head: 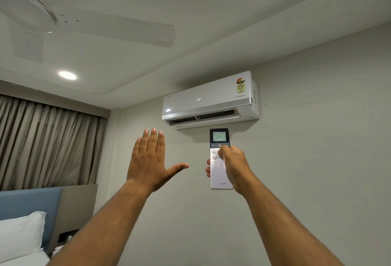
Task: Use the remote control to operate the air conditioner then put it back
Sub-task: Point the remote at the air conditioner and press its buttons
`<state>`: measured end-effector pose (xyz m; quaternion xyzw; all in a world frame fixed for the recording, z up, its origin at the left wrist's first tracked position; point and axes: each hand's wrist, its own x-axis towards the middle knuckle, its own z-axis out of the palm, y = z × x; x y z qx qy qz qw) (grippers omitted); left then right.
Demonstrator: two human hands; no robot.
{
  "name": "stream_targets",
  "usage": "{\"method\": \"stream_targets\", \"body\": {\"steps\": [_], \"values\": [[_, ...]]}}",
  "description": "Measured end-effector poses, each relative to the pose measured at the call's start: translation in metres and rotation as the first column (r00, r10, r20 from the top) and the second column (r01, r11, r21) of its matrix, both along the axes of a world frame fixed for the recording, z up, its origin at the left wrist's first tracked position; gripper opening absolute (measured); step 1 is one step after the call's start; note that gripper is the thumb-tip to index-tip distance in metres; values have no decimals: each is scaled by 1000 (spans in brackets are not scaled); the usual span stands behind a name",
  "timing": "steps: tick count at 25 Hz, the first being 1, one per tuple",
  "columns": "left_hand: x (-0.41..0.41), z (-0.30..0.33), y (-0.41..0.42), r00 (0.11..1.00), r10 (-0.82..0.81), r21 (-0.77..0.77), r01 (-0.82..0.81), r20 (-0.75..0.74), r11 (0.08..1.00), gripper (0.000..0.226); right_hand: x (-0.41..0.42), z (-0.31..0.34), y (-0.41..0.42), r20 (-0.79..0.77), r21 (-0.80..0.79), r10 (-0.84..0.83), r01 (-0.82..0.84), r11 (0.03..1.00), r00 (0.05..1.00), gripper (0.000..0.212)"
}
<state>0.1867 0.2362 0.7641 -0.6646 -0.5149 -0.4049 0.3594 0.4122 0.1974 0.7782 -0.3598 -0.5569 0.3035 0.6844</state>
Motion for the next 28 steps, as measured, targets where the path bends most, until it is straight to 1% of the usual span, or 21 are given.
{"method": "stream_targets", "body": {"steps": [5, 12, 21, 28], "values": [[2, 2, -1, 1000, -15, 4, 15, 3, 1000, 125, -1, -1, 0, -8, -1, 13, -13, 1000, 1000, 16], [3, 2, 2, 1000, -1, -3, 1, 0, 1000, 126, -2, -2, 5, -7, -2, 0, 0, 1000, 1000, 10], [4, 0, 6, 1000, 13, -5, -13, 0, 1000, 125, 0, -6, 12, -22, -32, 23, -23, 999, 999, 23], [6, -2, 6, 1000, 13, -11, -13, -6, 1000, 125, 2, -9, 12, -26, -44, 20, -21, 999, 999, 21]]}}
